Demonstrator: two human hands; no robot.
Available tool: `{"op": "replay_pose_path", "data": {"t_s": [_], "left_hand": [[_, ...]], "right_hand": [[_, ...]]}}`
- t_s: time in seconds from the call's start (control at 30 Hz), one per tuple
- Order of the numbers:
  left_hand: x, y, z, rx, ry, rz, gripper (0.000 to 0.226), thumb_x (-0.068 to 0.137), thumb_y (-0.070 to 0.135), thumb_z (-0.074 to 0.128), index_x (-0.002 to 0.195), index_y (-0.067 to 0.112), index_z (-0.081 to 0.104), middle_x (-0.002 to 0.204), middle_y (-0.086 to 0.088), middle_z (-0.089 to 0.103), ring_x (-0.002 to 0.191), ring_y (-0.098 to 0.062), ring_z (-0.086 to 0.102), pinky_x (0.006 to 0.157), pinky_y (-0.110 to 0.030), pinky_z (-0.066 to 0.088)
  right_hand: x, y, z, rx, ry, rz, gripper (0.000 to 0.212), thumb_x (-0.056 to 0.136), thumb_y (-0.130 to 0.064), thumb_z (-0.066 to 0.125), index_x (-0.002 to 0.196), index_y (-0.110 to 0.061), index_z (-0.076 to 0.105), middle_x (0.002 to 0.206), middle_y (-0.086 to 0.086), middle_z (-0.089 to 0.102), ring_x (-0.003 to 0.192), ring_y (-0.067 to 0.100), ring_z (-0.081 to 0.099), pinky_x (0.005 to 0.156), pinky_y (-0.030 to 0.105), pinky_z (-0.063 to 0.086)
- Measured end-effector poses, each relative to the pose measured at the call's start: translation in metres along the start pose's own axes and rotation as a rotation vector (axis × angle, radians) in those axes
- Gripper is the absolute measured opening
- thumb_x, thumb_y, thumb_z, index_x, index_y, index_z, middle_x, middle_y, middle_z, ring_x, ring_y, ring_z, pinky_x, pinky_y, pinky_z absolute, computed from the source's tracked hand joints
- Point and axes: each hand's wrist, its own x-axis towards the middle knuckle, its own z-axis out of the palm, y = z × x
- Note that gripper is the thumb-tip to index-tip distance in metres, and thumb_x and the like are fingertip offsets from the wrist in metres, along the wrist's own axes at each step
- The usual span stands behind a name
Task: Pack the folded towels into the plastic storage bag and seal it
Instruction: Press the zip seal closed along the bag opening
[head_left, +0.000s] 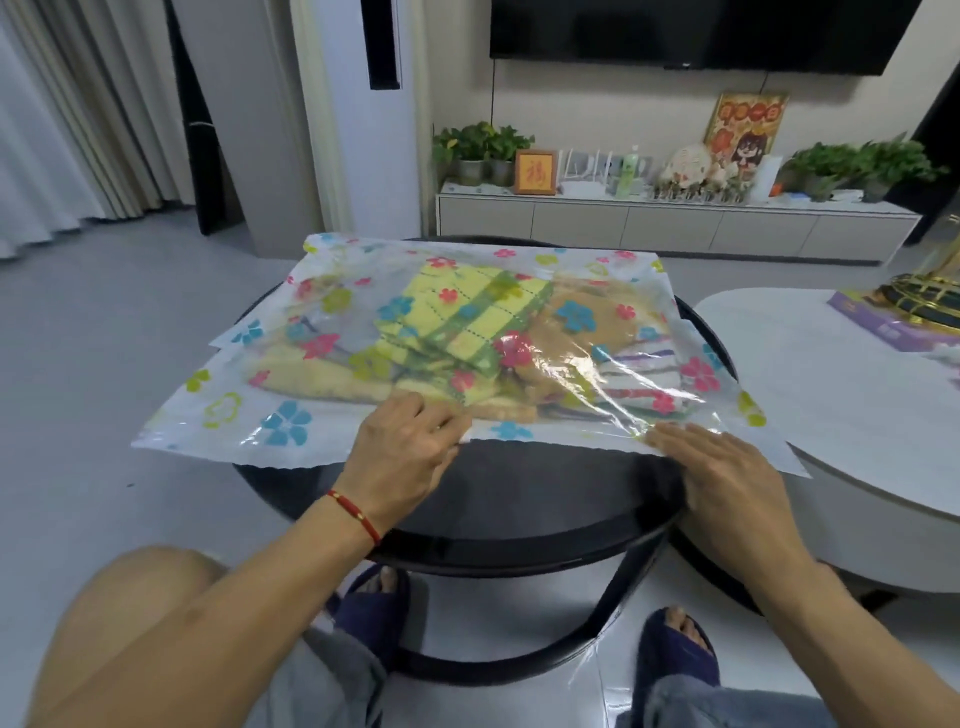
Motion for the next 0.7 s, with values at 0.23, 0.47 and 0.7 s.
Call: {"op": "replay_pose_path", "data": {"t_s": [0.23, 0.47, 0.7], "left_hand": [[-0.011, 0.003, -0.005, -0.089, -0.010, -0.090, 0.013, 0.079, 0.020, 0.075, 0.091, 0.015, 0.072, 0.085, -0.002, 0.067, 0.075, -0.027, 0.061, 0.063, -0.037, 0.049], [-0.031, -0.016, -0.009, -0.018, -0.058, -0.065, 0.023, 0.076, 0.027, 0.075, 0.097, 0.019, 0.072, 0.084, 0.002, 0.066, 0.072, -0.025, 0.060, 0.055, -0.033, 0.048], [-0.092, -0.080, -0.014, 0.102, 0.012, -0.152, 0.017, 0.086, 0.026, 0.069, 0.101, 0.020, 0.072, 0.087, 0.000, 0.068, 0.071, -0.029, 0.059, 0.059, -0.037, 0.047]], "right_hand": [[0.026, -0.148, 0.023, -0.008, 0.013, -0.178, 0.048, 0.093, -0.011, 0.063, 0.141, -0.017, 0.059, 0.141, 0.003, 0.064, 0.137, 0.029, 0.054, 0.117, 0.055, 0.034], [0.038, -0.161, 0.047, 0.117, 0.053, -0.278, 0.038, 0.081, 0.008, 0.068, 0.113, -0.010, 0.077, 0.116, 0.006, 0.078, 0.109, 0.033, 0.072, 0.087, 0.045, 0.058], [0.021, -0.131, 0.046, 0.053, 0.088, -0.107, 0.061, 0.065, 0.027, 0.072, 0.111, -0.013, 0.079, 0.122, 0.005, 0.077, 0.122, 0.033, 0.069, 0.097, 0.056, 0.054]]}}
